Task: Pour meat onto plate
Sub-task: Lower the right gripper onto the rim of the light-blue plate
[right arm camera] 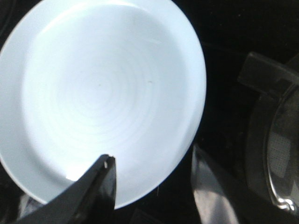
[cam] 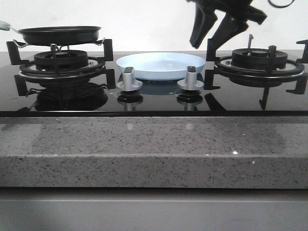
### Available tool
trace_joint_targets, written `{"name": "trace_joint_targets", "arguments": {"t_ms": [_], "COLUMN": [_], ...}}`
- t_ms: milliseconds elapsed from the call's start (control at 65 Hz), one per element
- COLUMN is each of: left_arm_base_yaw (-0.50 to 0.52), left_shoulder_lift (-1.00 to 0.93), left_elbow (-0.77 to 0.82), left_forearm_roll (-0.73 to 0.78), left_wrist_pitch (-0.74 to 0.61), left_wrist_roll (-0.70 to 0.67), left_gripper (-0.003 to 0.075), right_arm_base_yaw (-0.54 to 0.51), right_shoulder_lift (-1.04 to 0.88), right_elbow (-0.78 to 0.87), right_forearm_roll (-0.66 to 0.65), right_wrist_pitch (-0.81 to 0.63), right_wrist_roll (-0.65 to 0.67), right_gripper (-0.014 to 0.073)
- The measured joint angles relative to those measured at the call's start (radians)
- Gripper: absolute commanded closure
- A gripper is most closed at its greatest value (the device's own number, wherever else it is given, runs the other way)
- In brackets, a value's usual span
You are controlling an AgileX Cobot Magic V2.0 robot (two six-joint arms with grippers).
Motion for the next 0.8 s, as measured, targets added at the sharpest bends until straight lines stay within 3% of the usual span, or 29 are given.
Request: {"name": "trace_joint_targets", "arguments": {"t_ms": [600, 800], "left_arm_base_yaw": [0.0, 0.0], "left_shoulder_lift": [0.0, 0.0], "left_elbow": [0.0, 0.0], "left_forearm_roll": [0.0, 0.0], "left_wrist_pitch": [-0.002, -0.002], "left_wrist_roll": [0.0, 0.0], "left_gripper": [0.0135, 0.0135], "right_arm_base_yaw": [0.0, 0.0], "right_shoulder_lift": [0.091, 0.093], "right_elbow": [-0.01, -0.01], "right_forearm_roll": [0.004, 0.004], "right_wrist_pitch": [-0.04, -0.04], "right_wrist_roll": [-0.001, -0.001], "right_gripper": [0.0209, 0.04]}}
